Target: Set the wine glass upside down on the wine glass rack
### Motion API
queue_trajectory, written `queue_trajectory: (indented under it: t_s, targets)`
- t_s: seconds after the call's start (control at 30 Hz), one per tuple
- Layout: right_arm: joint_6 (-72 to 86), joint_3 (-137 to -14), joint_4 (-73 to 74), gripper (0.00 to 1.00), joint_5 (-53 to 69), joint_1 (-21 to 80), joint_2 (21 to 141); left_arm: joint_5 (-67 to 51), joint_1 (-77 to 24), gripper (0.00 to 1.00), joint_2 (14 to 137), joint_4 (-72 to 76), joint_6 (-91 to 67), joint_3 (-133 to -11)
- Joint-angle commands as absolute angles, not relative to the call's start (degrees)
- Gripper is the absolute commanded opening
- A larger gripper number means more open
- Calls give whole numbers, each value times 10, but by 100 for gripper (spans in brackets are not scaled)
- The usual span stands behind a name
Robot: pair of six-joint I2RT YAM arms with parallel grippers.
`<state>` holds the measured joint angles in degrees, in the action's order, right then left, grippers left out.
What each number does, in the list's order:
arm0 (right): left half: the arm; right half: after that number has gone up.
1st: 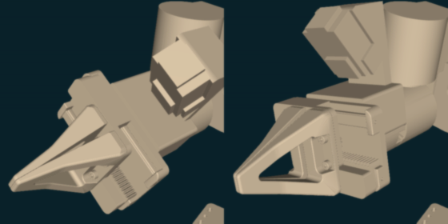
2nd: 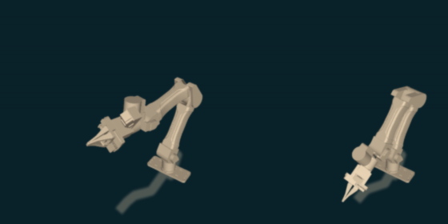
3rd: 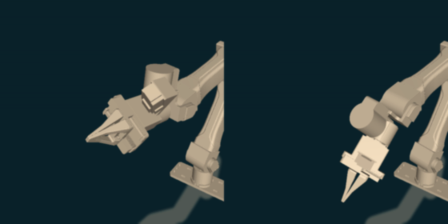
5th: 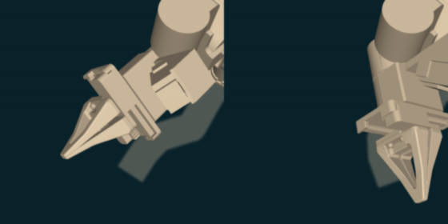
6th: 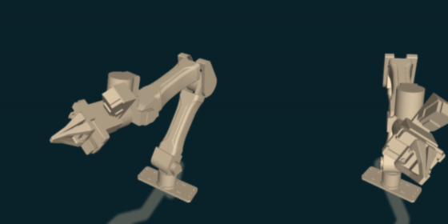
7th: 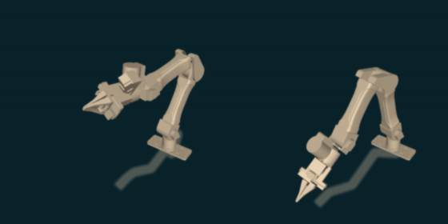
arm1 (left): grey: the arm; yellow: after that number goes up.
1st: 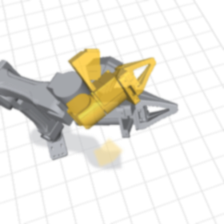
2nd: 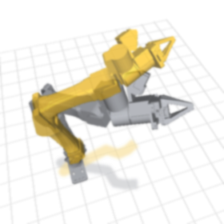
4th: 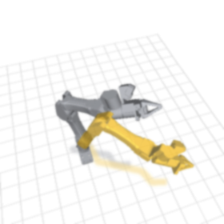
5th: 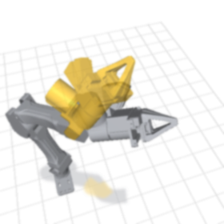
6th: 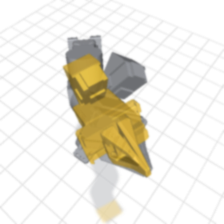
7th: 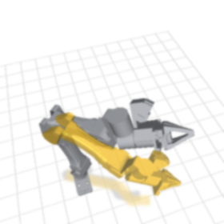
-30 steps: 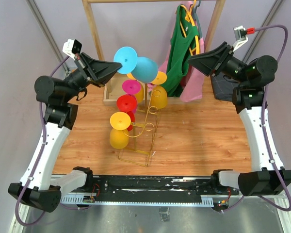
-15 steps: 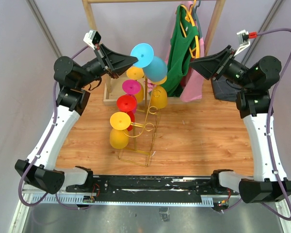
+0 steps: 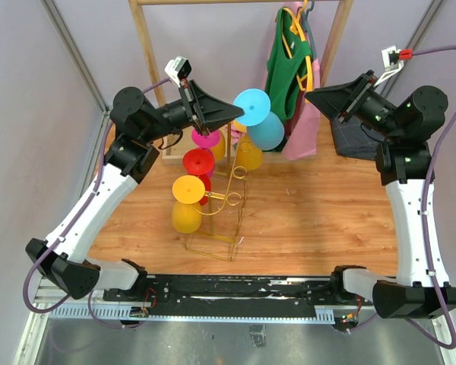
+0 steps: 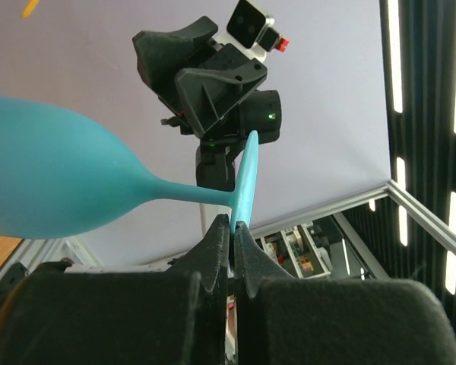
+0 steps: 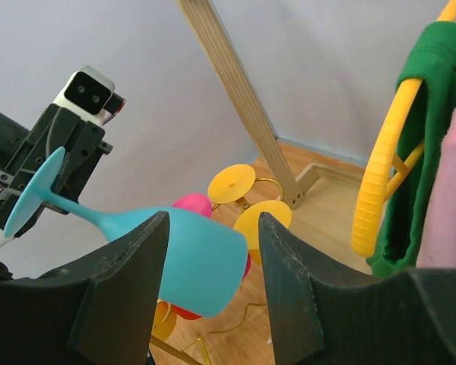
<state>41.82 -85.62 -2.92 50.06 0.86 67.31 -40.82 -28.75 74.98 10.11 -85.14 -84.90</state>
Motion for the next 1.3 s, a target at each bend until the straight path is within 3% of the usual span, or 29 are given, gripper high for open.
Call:
queue_trajectory:
  t_s: [0.0,0.53,1.27]
  targets:
    - [414,-868,-28,52,484,-5,666,-382,-313,0,739,31,-794,-879]
    - [426,-853,-30,52,477,-10,671,-362,-380,0,727,16,-784,-807]
    - [434,-841,-31,52,475,-16,673,-283,-381,0,736,-19,-807,-744]
